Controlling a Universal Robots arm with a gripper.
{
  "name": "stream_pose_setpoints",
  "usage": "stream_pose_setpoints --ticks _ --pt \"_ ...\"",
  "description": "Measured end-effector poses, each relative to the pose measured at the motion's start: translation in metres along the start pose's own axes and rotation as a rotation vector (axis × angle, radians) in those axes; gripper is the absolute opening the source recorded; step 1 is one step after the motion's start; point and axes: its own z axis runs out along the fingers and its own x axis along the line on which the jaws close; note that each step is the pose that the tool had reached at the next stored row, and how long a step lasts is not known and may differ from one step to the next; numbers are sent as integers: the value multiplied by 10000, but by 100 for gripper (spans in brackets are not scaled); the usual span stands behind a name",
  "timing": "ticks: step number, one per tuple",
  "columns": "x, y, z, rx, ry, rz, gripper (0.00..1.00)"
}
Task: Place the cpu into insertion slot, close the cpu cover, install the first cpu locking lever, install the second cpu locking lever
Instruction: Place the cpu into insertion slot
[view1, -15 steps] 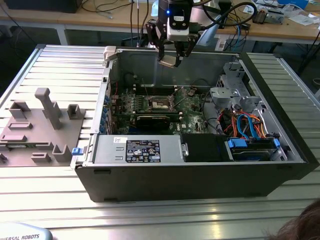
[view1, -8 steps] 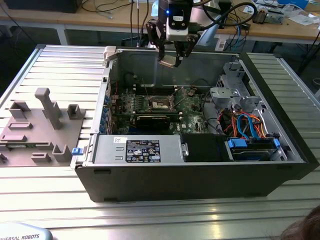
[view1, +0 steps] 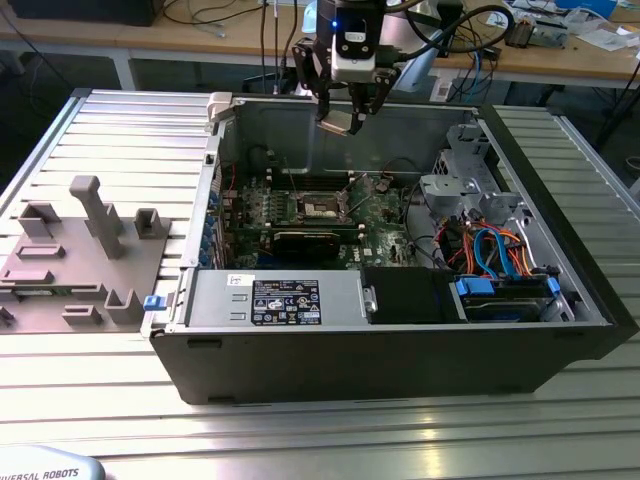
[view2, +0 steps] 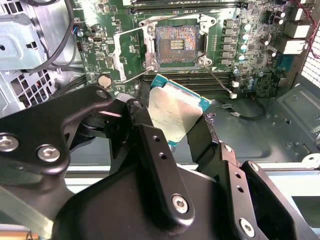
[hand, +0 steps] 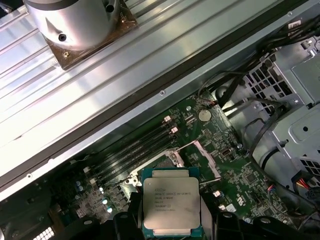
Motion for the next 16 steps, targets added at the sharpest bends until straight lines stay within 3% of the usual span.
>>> stream_pose_setpoints --ticks 16 --pt "0 0 0 -7 -31 348 54"
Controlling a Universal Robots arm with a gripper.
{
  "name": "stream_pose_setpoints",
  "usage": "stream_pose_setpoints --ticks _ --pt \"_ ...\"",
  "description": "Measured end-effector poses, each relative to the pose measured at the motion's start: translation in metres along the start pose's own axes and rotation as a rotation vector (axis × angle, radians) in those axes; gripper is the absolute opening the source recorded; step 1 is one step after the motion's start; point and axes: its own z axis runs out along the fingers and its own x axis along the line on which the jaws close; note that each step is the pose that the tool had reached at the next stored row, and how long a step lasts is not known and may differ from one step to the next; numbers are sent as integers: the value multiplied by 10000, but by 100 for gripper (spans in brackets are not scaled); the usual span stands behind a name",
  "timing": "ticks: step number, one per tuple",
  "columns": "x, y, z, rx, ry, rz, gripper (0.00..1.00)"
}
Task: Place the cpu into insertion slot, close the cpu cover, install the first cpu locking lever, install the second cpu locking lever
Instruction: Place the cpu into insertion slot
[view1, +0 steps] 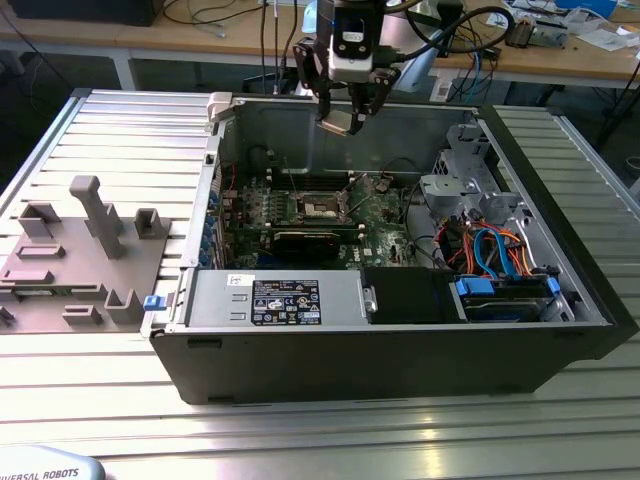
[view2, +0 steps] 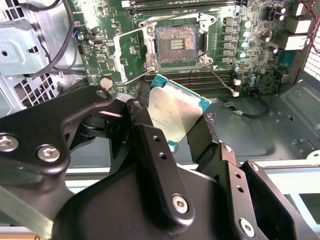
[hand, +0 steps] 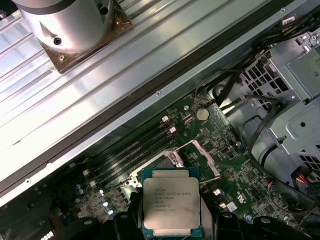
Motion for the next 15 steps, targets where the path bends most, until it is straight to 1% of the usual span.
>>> stream_pose_setpoints --ticks 15 --pt "0 0 0 -6 -31 351 54"
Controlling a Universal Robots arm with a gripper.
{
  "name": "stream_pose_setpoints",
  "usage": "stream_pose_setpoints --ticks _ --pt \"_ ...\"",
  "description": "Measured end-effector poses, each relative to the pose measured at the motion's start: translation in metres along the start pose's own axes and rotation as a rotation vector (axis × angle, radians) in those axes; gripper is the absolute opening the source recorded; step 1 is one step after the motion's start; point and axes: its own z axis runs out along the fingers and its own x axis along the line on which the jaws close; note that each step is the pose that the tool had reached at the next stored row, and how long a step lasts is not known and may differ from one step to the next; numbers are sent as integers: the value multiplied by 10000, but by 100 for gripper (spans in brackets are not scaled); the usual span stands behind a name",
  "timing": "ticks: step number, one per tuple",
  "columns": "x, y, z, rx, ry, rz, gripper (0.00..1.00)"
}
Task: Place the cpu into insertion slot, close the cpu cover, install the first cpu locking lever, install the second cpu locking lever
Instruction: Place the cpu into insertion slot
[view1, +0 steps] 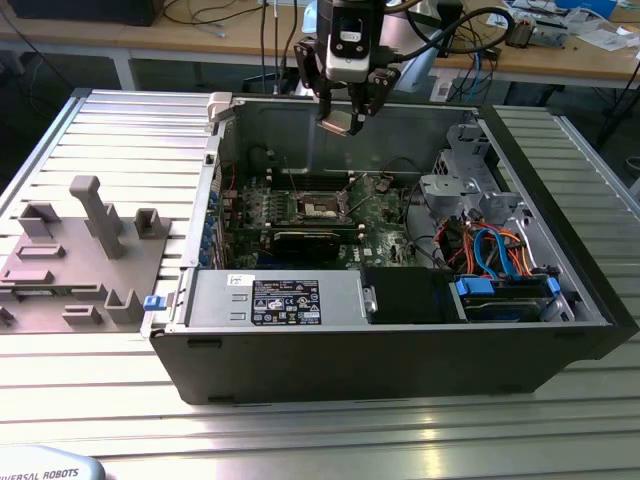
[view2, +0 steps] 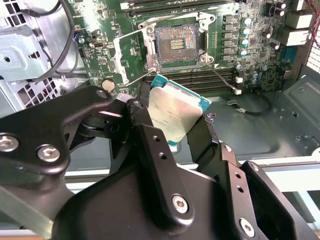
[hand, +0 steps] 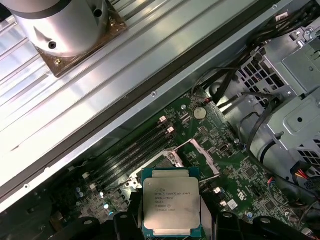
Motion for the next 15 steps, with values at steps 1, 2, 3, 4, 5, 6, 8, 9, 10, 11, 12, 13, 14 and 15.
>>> stream_pose_setpoints --ticks 1,2,3,4,5,6,8,9,10,11,12,13,14,15 --pt "0 0 0 -1 -2 15 54" --pt "0 0 0 -1 -3 35 54" --pt "0 0 0 -1 -5 57 54" --pt "0 0 0 -1 -7 81 54" --pt "0 0 0 -2 -9 99 54" --pt "0 0 0 -3 -12 134 54" --pt "0 0 0 -4 -16 175 54" --pt "0 0 0 -4 -18 206 54" --pt "0 0 0 -6 -22 246 54" --pt "0 0 0 -5 -25 272 54" --pt "0 0 0 -6 -26 288 54" --pt "0 0 0 -6 -27 304 54" --pt "0 0 0 -6 -29 320 54" --pt "0 0 0 -7 -30 337 54"
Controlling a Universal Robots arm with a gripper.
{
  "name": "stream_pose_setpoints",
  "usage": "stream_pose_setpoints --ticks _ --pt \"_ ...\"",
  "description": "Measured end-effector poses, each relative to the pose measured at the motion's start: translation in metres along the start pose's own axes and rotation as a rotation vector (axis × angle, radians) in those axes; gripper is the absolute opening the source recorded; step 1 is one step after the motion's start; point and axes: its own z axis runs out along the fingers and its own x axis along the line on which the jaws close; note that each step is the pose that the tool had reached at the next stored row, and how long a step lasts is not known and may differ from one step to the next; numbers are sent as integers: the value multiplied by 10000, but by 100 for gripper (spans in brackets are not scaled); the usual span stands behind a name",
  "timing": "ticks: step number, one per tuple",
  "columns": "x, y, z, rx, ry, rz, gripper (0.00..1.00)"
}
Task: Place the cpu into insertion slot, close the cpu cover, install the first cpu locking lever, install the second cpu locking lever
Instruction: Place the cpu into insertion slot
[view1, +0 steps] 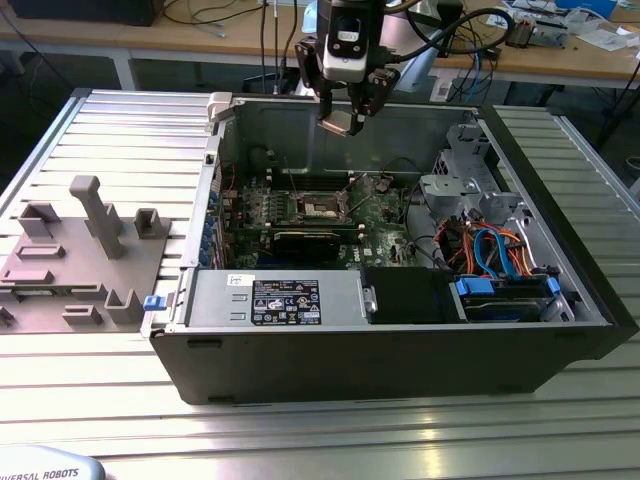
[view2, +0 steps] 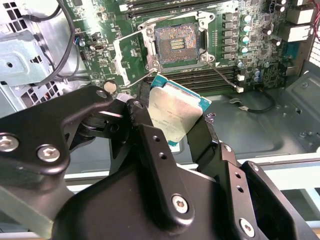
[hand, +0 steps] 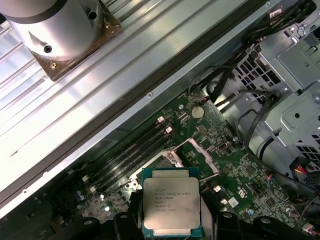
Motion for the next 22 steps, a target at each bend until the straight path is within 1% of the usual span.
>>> stream_pose_setpoints --ticks 22 --pt "0 0 0 -8 -38 418 54"
